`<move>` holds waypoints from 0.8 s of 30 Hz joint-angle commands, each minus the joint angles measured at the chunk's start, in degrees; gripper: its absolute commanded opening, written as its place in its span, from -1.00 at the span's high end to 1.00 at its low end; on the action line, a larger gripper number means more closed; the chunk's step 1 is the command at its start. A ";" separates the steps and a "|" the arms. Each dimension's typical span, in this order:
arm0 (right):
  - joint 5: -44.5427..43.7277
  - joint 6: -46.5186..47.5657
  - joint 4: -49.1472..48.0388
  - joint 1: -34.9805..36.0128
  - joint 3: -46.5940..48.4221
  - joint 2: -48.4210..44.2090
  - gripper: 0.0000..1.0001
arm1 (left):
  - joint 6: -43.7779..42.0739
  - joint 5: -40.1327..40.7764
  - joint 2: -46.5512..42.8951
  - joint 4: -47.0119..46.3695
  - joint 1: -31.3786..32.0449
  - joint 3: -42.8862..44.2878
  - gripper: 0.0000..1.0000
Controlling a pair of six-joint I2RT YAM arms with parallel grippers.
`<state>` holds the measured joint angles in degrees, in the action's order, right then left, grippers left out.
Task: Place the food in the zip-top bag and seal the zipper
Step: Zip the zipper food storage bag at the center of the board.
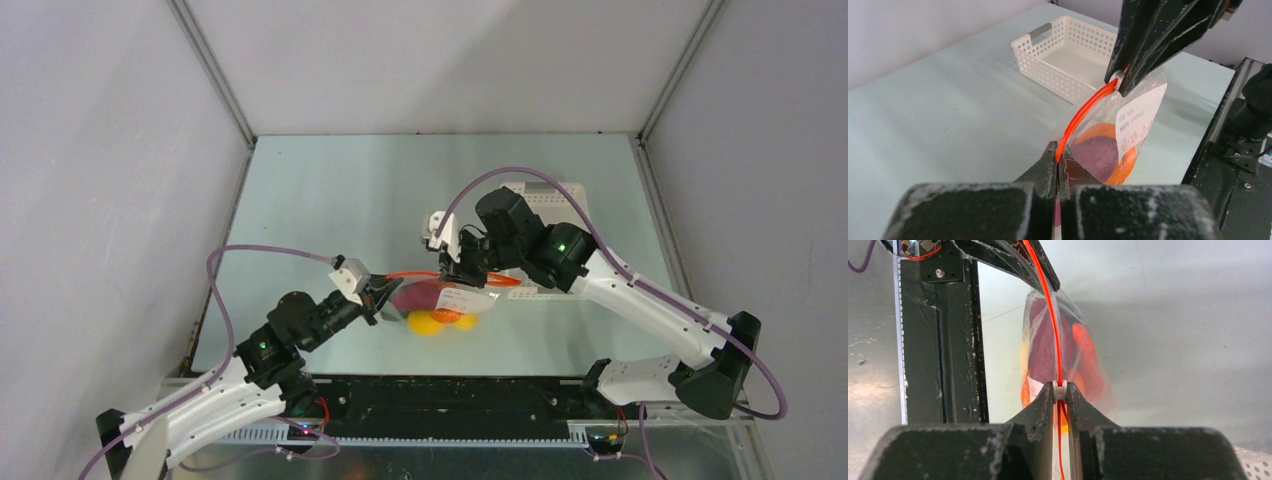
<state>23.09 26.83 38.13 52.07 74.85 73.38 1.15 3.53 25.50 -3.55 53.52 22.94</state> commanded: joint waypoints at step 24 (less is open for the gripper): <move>-12.65 -8.08 3.86 -4.74 -9.04 -12.73 1.00 | 1.68 19.27 2.21 -5.82 -0.22 -0.63 1.00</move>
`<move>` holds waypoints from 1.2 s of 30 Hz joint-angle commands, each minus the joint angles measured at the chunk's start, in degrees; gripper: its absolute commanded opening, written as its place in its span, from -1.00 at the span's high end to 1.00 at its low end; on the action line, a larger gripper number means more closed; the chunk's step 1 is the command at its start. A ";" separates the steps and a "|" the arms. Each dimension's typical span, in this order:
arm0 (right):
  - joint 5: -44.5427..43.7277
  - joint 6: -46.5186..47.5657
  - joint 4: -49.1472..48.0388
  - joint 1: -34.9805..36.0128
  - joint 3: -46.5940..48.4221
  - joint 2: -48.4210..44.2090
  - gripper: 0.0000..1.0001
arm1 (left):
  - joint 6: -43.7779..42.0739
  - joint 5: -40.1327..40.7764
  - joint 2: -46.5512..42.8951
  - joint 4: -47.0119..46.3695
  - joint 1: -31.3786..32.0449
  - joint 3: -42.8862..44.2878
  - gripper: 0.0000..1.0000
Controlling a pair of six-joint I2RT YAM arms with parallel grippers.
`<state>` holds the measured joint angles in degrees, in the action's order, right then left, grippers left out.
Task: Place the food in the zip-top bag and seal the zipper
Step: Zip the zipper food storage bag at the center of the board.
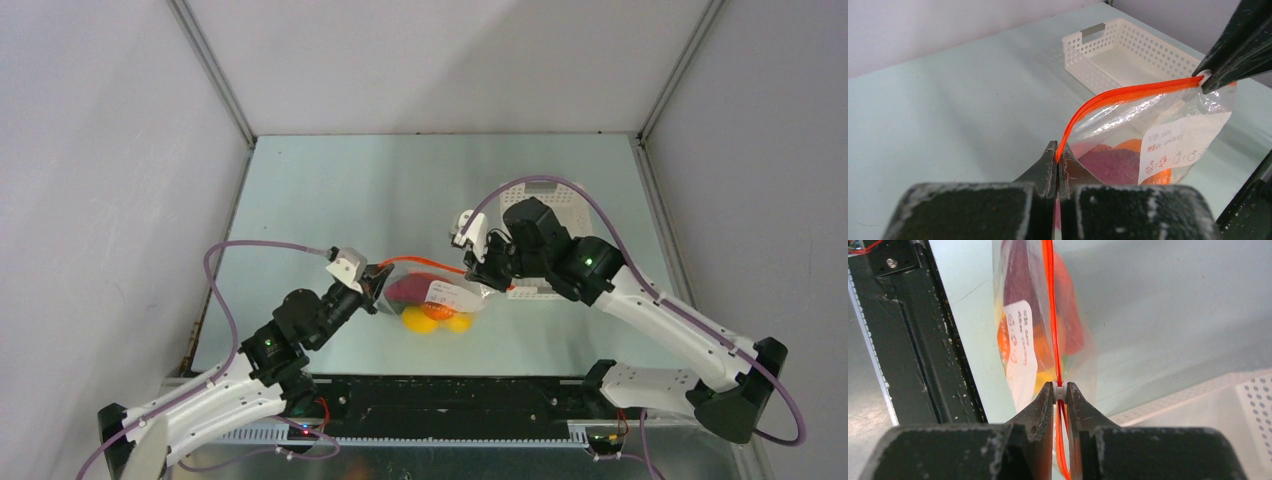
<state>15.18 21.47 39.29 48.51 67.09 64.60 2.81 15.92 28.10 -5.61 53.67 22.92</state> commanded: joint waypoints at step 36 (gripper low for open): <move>-12.56 -9.18 1.88 -11.59 -10.69 -15.11 1.00 | 0.98 11.47 3.71 -4.58 -1.19 -0.24 1.00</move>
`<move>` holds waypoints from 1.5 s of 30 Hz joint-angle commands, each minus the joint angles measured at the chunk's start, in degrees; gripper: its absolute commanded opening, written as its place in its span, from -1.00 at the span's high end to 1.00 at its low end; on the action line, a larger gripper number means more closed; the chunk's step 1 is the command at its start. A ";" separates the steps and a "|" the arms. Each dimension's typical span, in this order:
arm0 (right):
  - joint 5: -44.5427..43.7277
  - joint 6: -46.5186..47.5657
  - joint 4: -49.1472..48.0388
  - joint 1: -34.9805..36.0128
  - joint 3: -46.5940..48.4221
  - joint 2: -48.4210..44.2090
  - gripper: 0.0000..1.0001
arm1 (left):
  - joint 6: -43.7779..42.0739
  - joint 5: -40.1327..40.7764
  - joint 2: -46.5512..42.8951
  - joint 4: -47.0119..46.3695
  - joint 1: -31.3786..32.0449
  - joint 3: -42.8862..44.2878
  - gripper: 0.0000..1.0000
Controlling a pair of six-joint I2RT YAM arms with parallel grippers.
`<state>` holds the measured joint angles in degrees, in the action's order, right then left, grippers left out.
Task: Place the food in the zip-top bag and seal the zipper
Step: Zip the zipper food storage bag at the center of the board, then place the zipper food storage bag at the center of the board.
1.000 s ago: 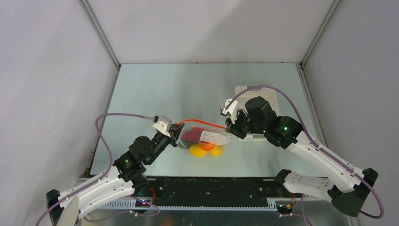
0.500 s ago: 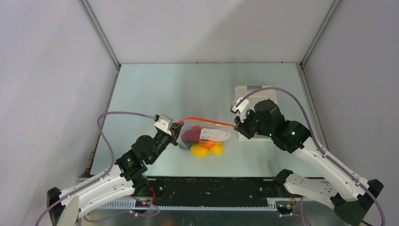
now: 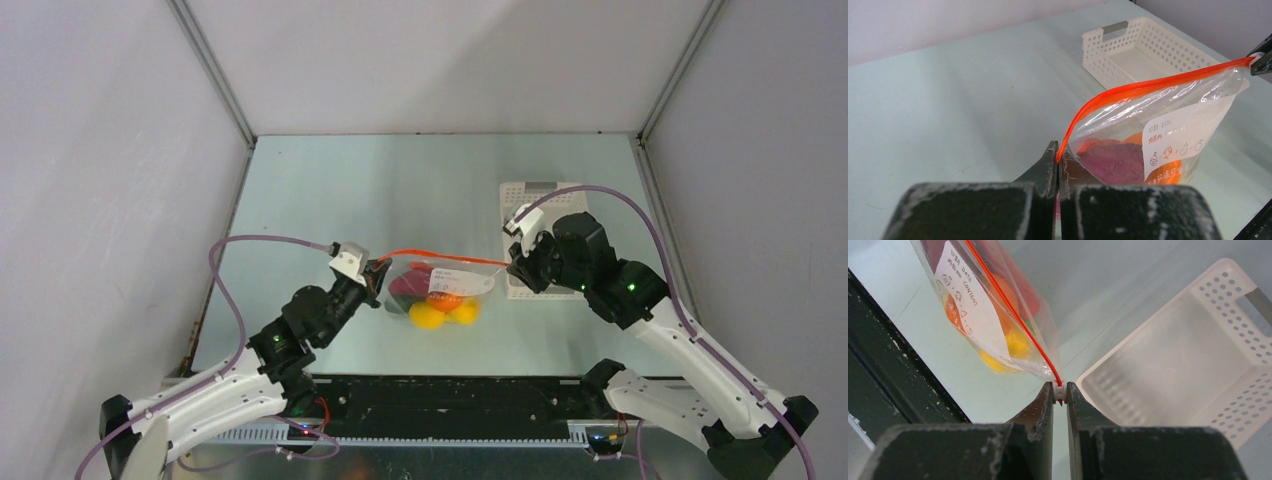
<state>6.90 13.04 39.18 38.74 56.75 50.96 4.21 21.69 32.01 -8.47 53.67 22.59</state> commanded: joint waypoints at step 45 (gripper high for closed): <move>-28.16 -19.69 -21.91 -11.47 -18.44 -18.53 -0.99 | 26.86 5.50 78.44 20.69 -31.90 64.11 1.00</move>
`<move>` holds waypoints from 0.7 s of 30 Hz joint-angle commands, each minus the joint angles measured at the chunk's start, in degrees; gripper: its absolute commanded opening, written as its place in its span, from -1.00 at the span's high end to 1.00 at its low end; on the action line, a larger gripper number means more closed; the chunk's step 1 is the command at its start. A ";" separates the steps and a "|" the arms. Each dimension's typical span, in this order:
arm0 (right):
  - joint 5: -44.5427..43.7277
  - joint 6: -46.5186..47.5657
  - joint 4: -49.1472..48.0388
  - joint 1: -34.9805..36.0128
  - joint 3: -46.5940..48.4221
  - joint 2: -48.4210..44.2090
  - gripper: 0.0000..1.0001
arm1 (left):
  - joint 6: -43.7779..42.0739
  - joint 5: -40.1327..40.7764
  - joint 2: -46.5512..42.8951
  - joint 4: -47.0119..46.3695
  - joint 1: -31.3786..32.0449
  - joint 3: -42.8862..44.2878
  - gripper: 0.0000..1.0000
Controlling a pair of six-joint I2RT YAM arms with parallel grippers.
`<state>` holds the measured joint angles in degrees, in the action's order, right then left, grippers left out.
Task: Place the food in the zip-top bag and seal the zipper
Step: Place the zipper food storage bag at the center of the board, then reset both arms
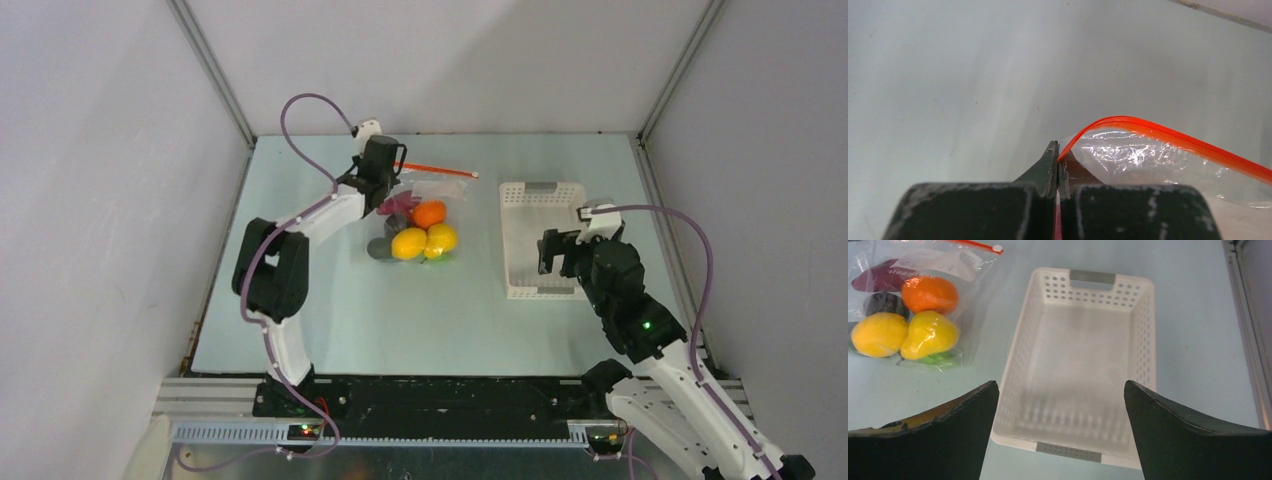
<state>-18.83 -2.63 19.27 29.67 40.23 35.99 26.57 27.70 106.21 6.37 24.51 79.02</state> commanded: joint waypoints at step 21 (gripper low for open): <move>-4.34 -20.73 6.47 -7.70 -4.63 -13.45 -0.99 | 11.13 -5.25 -43.55 17.82 -6.90 -17.04 -0.99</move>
<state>-22.68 -18.92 23.53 22.24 35.48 23.62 30.87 22.22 74.41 17.82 17.50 72.49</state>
